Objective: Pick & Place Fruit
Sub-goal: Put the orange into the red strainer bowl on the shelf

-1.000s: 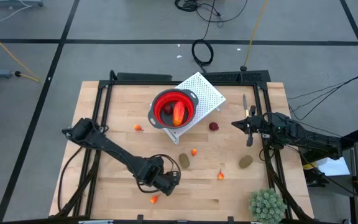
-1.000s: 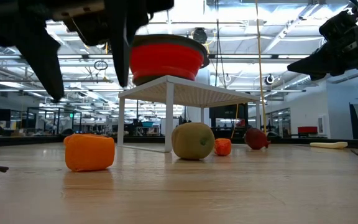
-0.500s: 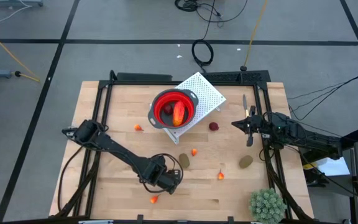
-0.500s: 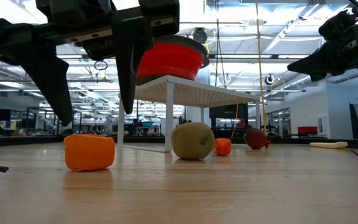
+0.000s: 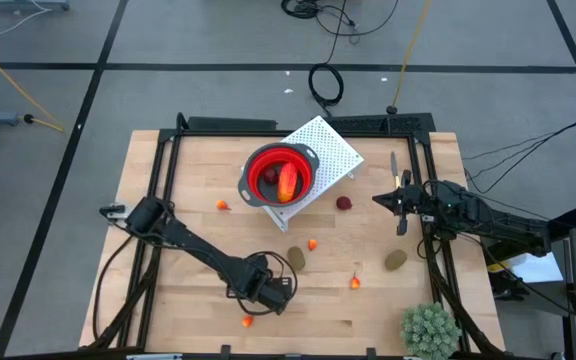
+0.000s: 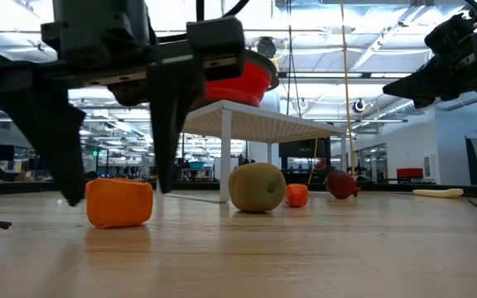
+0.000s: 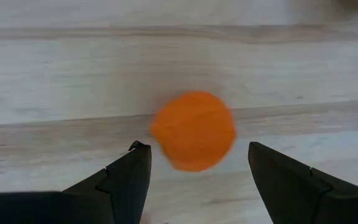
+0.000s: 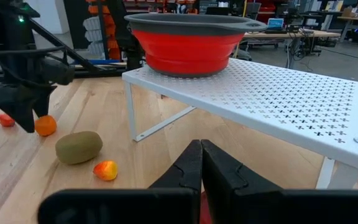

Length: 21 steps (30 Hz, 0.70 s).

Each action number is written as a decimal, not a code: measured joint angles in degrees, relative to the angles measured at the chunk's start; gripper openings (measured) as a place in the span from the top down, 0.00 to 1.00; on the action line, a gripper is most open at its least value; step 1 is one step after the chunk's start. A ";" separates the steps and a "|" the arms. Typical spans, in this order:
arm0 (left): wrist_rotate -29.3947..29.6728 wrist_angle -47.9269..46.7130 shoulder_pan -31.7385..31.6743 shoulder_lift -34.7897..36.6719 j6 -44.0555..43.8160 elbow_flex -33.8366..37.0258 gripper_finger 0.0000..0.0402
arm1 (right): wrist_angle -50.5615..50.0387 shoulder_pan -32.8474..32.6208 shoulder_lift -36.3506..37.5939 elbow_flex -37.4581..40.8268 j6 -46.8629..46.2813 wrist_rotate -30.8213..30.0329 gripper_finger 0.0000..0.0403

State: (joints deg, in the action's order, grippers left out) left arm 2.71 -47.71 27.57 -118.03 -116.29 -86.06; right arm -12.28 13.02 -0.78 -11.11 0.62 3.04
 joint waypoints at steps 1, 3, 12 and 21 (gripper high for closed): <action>0.21 0.08 -0.03 -0.05 0.00 0.00 0.33 | -0.02 0.01 -0.01 0.00 0.08 0.01 1.00; 0.61 -0.01 -0.20 -0.34 0.00 -0.02 0.33 | -0.02 0.00 -0.01 0.00 0.13 0.01 1.00; 2.30 -0.33 -0.56 -0.43 2.81 0.48 0.33 | -0.04 0.00 -0.01 0.00 0.22 -0.01 1.00; 0.28 0.02 -0.54 -0.43 3.54 1.97 0.33 | -0.03 0.00 -0.01 0.00 0.23 -0.01 1.00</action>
State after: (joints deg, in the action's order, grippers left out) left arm 3.00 -47.68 27.03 -118.45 -112.75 -84.09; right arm -12.31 13.03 -0.80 -11.11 0.85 3.03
